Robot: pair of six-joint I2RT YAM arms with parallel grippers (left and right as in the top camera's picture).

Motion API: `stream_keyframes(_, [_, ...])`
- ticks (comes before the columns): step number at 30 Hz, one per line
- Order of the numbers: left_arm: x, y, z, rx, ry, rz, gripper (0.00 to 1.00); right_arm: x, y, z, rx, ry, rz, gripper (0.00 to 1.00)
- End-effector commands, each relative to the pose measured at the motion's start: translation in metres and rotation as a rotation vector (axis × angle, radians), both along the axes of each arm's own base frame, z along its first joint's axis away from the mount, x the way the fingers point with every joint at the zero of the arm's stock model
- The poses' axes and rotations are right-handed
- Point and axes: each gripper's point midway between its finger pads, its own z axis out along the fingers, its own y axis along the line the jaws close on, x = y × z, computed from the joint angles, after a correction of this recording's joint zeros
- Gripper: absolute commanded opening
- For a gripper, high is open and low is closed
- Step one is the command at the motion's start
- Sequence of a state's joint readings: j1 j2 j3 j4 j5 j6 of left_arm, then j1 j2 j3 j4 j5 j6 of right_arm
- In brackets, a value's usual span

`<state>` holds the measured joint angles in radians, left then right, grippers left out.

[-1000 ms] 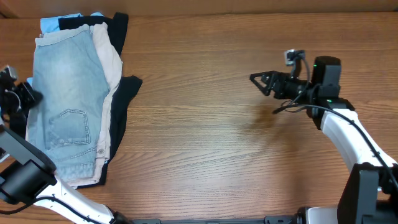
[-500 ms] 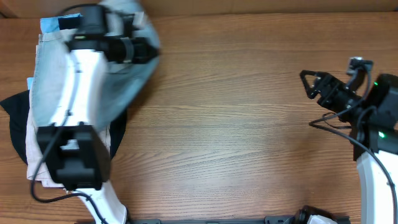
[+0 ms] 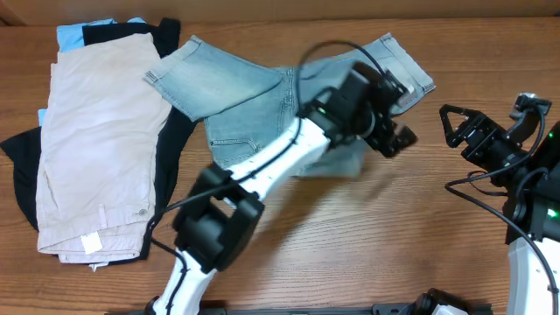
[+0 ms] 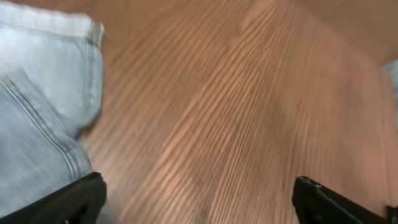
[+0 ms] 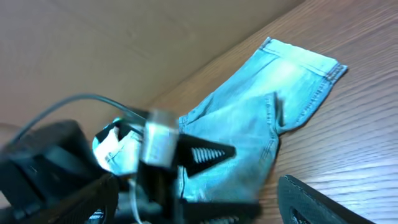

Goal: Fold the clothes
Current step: 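Lift the denim shorts with the left gripper and drag them onto the open table, then grasp the shorts' waistband with both grippers, left and right sides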

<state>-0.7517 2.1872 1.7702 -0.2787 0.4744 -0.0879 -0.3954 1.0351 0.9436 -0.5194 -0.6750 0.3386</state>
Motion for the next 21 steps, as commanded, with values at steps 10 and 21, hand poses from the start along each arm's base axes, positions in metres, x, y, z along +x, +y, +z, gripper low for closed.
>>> stream_keyframes(10, [0.088,0.161,0.081,0.058,0.047,0.411,1.0,0.002,-0.007,-0.006,-0.084,0.029,-0.039,0.86])
stream_keyframes(21, [0.038,0.289,0.067,0.4,0.244,0.581,1.0,0.016,0.053,-0.113,-0.18,0.406,0.055,0.85])
